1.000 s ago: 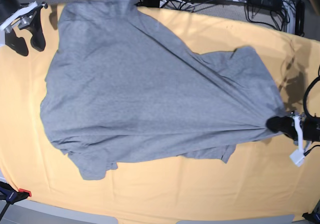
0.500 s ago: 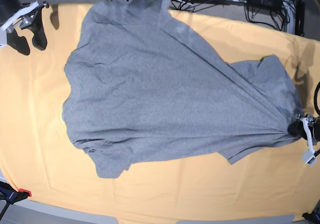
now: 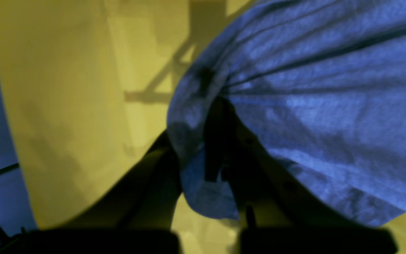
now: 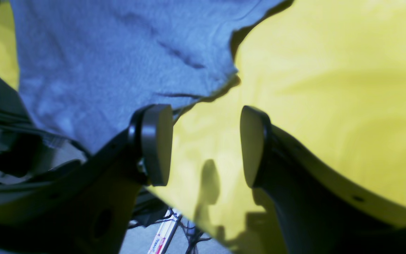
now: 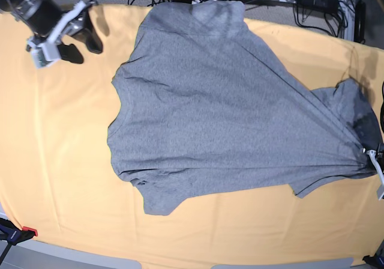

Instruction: Layout the t-shirt on the table in an organized manner, then fold the t-shirt properly

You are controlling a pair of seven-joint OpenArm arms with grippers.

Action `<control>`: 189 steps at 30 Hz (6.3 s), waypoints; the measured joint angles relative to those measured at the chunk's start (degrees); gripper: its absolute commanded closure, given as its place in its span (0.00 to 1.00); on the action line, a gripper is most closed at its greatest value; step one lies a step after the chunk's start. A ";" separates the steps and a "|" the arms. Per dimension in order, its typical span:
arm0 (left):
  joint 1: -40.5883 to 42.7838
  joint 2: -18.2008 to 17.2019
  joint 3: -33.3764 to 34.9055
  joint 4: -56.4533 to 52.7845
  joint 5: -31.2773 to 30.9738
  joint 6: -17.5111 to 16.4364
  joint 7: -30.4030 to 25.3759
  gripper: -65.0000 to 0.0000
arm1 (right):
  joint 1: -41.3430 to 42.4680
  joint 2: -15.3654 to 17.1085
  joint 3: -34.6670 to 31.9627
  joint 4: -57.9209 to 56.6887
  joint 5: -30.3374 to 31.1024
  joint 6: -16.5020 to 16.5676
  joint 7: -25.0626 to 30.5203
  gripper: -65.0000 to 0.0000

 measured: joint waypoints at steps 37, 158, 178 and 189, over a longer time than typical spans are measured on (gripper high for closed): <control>0.00 0.20 0.00 0.00 -11.34 -0.46 3.34 0.24 | 20.76 -0.17 -11.13 -36.98 15.56 -0.22 -6.49 0.71; 0.02 2.25 0.00 -0.04 -13.25 -1.55 2.97 0.24 | 6.67 -1.11 -16.81 -13.70 -17.07 -1.53 1.20 0.58; 0.02 2.27 0.00 -0.04 -13.27 -1.57 2.97 0.24 | 7.04 -0.79 -24.37 -13.70 -27.10 -2.14 6.23 1.00; 0.17 2.23 0.00 -0.04 -13.27 -1.73 3.23 0.24 | 9.27 -0.72 -14.51 -3.56 -26.93 -4.70 2.60 1.00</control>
